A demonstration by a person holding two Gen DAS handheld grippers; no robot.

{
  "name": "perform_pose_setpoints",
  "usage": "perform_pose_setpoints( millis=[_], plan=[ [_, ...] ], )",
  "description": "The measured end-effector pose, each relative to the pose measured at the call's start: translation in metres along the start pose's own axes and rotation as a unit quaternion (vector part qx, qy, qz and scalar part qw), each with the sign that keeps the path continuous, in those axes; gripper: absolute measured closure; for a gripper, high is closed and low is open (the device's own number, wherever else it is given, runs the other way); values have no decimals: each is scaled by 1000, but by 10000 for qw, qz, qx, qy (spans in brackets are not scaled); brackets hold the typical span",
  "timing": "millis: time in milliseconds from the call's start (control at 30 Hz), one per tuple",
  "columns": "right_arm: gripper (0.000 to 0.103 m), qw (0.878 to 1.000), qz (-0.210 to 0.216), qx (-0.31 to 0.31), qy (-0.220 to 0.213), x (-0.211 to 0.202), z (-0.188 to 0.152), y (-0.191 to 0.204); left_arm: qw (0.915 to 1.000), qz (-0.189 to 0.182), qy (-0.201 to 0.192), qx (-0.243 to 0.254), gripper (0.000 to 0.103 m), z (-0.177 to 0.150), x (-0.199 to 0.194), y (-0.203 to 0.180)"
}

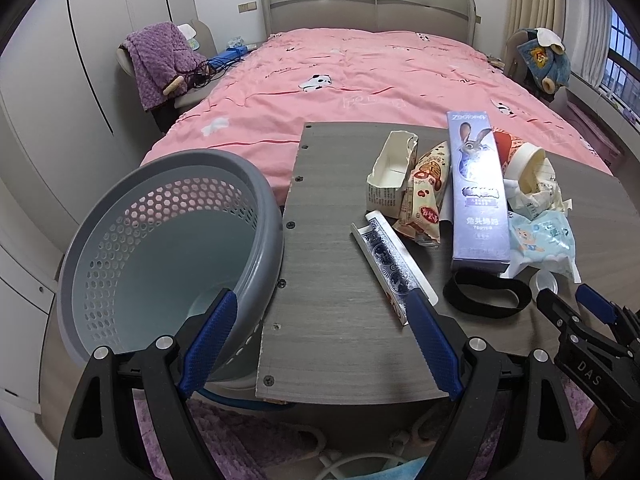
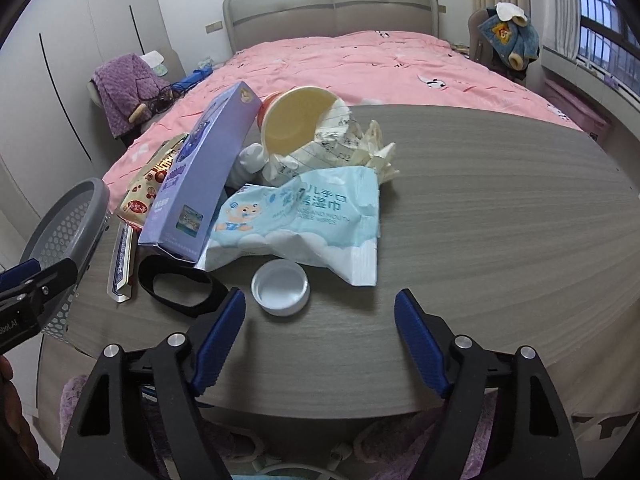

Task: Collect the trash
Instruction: 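Grasp the white round lid with the right gripper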

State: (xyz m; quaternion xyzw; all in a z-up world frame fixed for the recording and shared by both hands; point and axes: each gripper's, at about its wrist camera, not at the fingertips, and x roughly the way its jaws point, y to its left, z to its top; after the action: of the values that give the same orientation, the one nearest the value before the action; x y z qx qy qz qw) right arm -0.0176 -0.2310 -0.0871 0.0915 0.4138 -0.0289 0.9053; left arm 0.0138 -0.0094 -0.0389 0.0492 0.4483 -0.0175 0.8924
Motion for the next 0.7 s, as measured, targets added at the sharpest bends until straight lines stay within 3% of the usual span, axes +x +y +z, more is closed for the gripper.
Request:
perform_pose_setpoints(
  millis=[400,467,500,700],
  plan=[
    [49,9988,-210,-435,-77,8,2,25,10000,-24,46,-18,20,0,5,2],
    [68,9986,-221,-470,-94,8,2,26,10000,-15,32,-23,20,1,5,2],
    [72,9988,-173,-458,-92,7,2,24,10000,-12,23,-28,20,1,5,2],
    [73,9995,25,-321,-43,-1,-3,16,10000,-50,15,-17,20,2,5,-1]
  ],
)
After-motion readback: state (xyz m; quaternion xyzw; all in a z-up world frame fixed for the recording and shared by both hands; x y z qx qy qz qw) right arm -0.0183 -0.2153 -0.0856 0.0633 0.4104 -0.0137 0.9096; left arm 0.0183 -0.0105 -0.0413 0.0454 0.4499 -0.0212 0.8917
